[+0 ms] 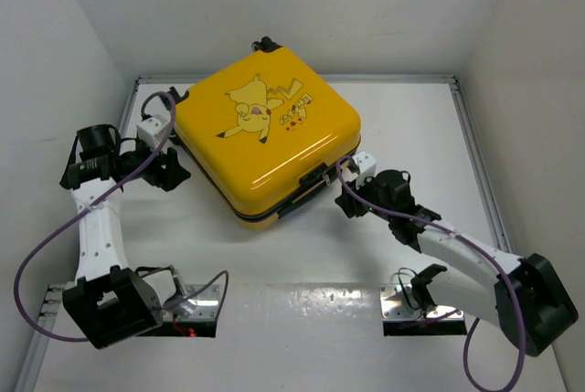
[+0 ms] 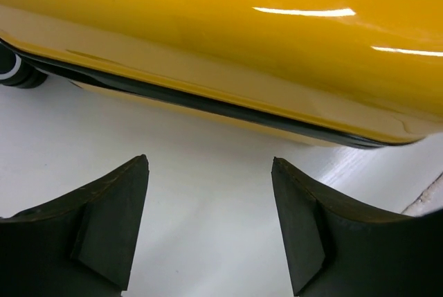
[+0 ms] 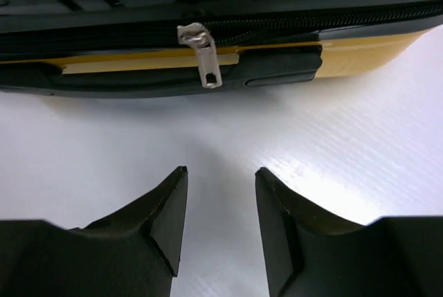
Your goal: Pack the luggage
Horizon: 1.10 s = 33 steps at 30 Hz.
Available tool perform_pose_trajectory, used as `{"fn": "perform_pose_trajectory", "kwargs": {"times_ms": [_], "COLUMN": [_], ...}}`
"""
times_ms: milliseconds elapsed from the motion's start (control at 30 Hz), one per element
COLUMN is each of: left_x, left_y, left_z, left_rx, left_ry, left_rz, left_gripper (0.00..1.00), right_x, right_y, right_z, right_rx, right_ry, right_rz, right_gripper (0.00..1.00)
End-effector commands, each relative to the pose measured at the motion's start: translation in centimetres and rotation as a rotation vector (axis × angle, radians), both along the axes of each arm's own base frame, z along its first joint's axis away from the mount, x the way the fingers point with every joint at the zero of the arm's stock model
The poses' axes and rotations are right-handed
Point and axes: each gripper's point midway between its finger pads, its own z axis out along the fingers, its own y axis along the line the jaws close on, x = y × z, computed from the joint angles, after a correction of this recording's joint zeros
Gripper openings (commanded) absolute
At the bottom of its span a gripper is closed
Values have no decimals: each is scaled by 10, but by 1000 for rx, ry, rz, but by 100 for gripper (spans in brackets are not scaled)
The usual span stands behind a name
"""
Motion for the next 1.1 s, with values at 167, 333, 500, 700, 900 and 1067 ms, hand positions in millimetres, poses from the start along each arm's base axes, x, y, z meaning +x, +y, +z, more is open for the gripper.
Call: {"fn": "perform_pose_trajectory", "kwargs": {"times_ms": [167,333,500,700,900,1067], "left_x": [-37,-40,-32,-25,-31,-53], "left_y": [-21,-22,-17,-24,-60,-136], "left_z": [16,16,17,27,52,75], "left_rx": [184,221,216,224,241,147], "left_ry": [-132,-151,-143,-183,-240,-212], "left_rz": [-220,-227,-182,-210,-391,-621], "left_gripper": [76,76,76,76,76,71], "right_x": [41,42,45,60,71,69], "right_y": [33,48,59,61,64,63], "right_z": [62,64,58,47,66,82], "right_rx": [192,230,254,258,298,285], "right_ry": [-234,-214,-176,-151,-193,-214], "right_rz": [69,135,169,123,106,120], "right_gripper": [43,43,43,31,0,0]}}
